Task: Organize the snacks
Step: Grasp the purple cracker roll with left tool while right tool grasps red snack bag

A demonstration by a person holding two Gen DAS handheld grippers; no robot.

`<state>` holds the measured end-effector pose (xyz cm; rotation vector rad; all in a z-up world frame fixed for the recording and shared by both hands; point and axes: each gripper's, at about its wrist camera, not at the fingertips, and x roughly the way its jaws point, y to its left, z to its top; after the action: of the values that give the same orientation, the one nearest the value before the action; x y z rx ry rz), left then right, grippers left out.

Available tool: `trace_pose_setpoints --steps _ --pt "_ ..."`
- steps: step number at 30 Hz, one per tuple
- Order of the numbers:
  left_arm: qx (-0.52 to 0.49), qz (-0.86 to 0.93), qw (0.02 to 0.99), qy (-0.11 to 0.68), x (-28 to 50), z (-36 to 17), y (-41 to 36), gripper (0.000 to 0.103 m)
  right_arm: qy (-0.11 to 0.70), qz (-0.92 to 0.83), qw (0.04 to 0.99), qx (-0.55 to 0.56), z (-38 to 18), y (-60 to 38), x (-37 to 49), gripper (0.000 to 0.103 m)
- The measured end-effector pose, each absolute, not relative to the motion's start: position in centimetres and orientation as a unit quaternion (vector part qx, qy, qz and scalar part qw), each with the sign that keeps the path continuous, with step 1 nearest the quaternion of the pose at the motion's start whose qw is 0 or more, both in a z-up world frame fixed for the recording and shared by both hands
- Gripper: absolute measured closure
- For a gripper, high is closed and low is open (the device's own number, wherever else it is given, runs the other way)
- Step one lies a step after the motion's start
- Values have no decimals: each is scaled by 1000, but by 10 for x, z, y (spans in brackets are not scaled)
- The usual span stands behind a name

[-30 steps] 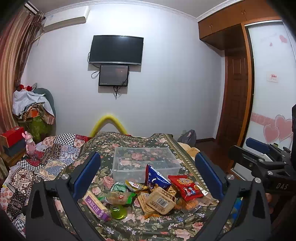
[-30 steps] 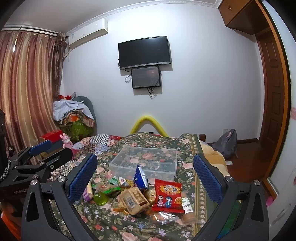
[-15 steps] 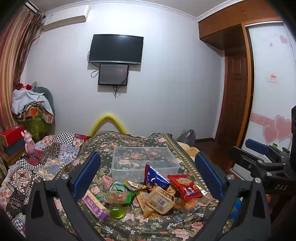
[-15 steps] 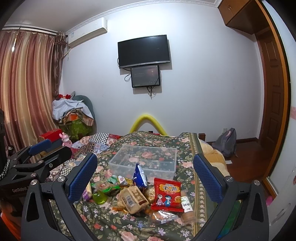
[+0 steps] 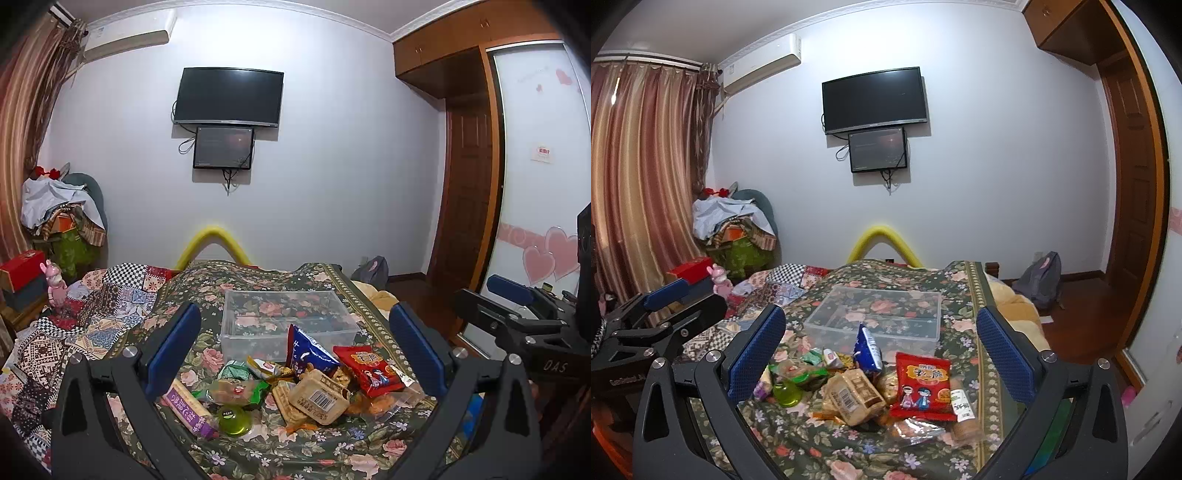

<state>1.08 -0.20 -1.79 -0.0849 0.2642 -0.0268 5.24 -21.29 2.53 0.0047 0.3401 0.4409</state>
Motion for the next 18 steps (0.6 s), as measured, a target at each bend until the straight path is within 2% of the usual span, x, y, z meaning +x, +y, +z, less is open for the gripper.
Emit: trace_pose_setpoints --steps 3,8,18 --pt "-42 -11 990 132 12 -20 0 2 168 215 962 -1 24 -213 54 0" --pt "-41 -8 988 146 20 -26 6 16 177 216 960 0 19 -214 60 0" --pt "-46 24 976 211 47 -60 46 31 232 207 950 -8 -8 -221 87 17"
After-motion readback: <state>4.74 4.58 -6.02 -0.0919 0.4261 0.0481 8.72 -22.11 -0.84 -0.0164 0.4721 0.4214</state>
